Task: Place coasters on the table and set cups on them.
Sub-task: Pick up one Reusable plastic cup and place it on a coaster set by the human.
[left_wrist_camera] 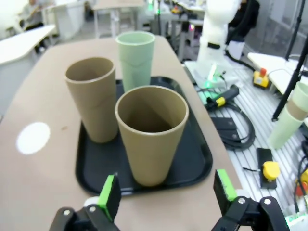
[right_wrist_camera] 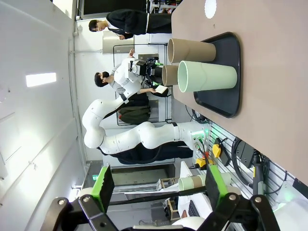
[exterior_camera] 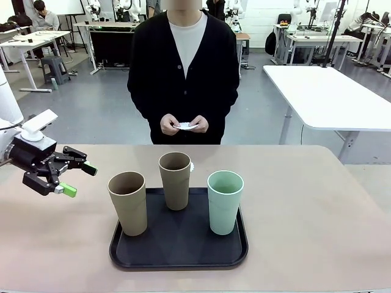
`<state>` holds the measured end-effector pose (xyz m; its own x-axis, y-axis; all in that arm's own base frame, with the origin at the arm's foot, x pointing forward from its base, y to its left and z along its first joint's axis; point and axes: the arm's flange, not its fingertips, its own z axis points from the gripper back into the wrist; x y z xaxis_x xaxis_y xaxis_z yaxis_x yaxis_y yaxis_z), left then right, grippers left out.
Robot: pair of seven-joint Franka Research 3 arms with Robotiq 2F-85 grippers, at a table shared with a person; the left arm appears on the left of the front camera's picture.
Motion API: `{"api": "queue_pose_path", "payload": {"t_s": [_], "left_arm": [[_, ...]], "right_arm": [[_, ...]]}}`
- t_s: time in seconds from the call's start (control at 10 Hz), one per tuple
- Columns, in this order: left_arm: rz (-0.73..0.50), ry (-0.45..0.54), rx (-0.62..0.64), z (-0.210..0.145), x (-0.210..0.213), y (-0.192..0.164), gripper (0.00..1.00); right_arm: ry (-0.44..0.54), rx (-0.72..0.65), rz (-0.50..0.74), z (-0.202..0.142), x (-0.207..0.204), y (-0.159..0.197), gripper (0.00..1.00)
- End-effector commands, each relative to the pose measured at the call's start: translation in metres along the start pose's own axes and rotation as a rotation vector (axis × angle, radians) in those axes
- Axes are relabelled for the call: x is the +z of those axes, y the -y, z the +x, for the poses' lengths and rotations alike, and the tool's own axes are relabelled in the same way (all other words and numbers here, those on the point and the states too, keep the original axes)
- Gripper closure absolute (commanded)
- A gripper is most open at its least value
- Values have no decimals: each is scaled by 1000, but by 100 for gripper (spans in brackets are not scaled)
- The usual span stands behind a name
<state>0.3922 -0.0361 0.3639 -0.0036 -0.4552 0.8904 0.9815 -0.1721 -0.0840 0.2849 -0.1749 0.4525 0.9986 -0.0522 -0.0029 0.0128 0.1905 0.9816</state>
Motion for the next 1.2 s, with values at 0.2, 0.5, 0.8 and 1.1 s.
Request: {"api": "queue_pose_path", "payload": {"t_s": [0.2, 0.5, 0.8, 1.1], "left_arm": [[-6, 129, -103, -48, 1, -6, 0], [54, 175, -183, -69, -11, -11, 0], [14, 232, -85, -84, -26, -25, 0], [-16, 249, -22, -86, -44, -44, 0]], "right_arm": [[2, 3, 4, -1, 1, 0, 0], [2, 3, 4, -1, 1, 0, 0], [2, 3, 4, -1, 1, 0, 0], [2, 3, 4, -1, 1, 0, 0]]}}
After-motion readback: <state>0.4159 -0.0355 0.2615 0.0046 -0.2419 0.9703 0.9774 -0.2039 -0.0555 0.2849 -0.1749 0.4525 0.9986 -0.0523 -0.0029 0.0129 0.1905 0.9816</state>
